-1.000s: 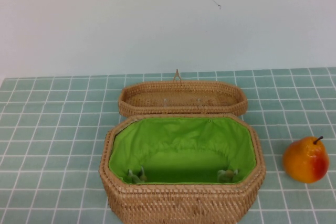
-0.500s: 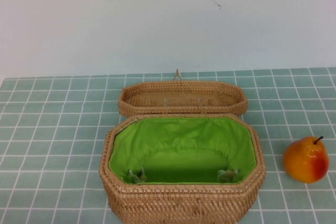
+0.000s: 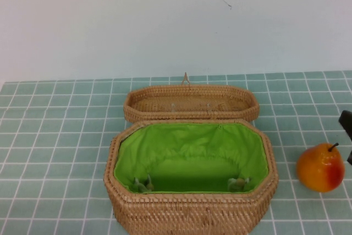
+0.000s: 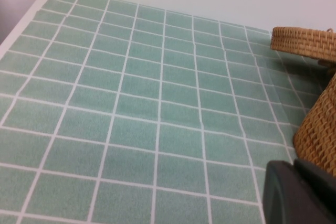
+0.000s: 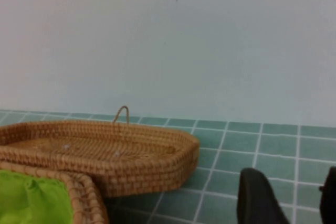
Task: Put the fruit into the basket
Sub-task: Pick up the pear on the table, then place the pear on the basket
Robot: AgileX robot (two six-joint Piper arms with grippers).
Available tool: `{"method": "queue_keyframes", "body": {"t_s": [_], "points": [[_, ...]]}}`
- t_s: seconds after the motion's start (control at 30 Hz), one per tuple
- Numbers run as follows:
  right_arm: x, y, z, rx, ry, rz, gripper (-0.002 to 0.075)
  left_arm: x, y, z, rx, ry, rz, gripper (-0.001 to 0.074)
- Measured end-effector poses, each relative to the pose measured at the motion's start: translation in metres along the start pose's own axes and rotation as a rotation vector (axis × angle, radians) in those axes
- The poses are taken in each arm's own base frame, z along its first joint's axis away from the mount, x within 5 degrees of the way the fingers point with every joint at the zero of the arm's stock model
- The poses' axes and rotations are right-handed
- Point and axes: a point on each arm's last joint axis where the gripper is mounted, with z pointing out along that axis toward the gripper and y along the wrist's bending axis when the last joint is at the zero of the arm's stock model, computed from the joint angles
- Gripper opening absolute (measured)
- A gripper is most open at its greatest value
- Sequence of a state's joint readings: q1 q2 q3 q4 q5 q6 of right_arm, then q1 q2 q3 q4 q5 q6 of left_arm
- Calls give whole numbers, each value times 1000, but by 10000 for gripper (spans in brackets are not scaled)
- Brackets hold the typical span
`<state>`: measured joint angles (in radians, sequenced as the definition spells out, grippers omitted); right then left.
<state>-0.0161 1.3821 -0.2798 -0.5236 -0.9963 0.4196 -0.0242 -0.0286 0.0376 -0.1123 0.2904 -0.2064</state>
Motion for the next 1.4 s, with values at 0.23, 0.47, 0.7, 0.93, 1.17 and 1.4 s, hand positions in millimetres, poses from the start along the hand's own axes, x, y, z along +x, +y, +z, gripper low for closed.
{"method": "queue_keyframes", "body": {"t_s": [0.23, 0.47, 0.7, 0.93, 1.17, 1.4], "points": [[29, -7, 14, -26, 63, 44, 296, 0, 0, 0, 0, 0, 0, 0], [54, -17, 22, 16, 87, 106, 251, 0, 0, 0, -1, 2, 0, 0], [64, -13, 24, -41, 130, 157, 4, 0, 0, 0, -1, 2, 0, 0], [18, -5, 25, -108, -25, 78, 4, 0, 0, 0, -1, 2, 0, 0], [-59, 24, 33, -404, -85, -182, 4, 0, 0, 0, -1, 2, 0, 0], [-89, 65, 51, -618, -65, -249, 4, 0, 0, 0, 0, 0, 0, 0]]}}
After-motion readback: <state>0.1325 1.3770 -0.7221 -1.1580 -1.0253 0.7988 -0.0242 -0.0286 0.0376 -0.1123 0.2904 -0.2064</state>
